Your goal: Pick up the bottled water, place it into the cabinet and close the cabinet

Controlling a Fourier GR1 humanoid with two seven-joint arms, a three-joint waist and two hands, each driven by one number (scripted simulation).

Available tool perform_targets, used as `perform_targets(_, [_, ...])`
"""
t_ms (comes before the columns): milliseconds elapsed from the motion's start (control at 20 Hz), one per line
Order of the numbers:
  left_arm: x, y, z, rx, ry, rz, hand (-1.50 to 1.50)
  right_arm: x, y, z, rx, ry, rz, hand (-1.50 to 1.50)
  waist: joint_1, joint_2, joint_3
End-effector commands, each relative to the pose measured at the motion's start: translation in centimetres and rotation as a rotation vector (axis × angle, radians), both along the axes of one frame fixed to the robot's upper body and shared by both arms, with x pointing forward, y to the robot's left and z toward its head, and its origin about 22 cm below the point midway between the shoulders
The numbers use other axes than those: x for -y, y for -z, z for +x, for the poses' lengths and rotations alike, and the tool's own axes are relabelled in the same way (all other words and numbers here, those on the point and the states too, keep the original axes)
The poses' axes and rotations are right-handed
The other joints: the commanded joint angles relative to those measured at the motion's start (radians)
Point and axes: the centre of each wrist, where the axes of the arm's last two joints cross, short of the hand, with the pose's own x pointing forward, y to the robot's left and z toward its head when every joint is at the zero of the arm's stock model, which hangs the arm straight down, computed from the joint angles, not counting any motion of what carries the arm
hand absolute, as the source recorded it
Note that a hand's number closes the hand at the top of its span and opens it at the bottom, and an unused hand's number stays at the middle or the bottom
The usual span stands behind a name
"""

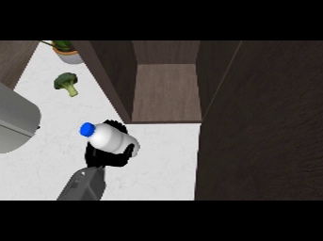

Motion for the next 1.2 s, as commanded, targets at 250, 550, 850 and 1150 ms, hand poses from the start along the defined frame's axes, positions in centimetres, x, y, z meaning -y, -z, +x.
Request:
perform_targets(250, [6.5, -6.4, 2.2, 0.09, 0.001, 0.137, 1.5, 0.0, -0.6, 0.1, 0.004, -0.01, 0.02, -1.5, -0.005, 0.001, 0.0])
perform_targets(550, [10.6, -12.2, 5.4, 0.091, 0.003, 0.177, 1.5, -0.1, -2.3, 0.3, 0.067, 0.01, 0.028, -1.5, -0.014, 0.006, -0.001])
perform_targets(850, [12.7, -14.9, 8.9, 0.07, -0.044, 0.31, 1.5, 1.0, -0.9, -0.2, 0.064, -0.005, 0.009, -1.5, -0.033, 0.008, 0.0])
perform_targets(1150, [13.1, -15.1, 10.9, 0.001, -0.088, 0.331, 1.5, 1.3, -0.2, 1.5, 0.076, 0.005, 0.029, -1.5, -0.037, 0.017, -0.001])
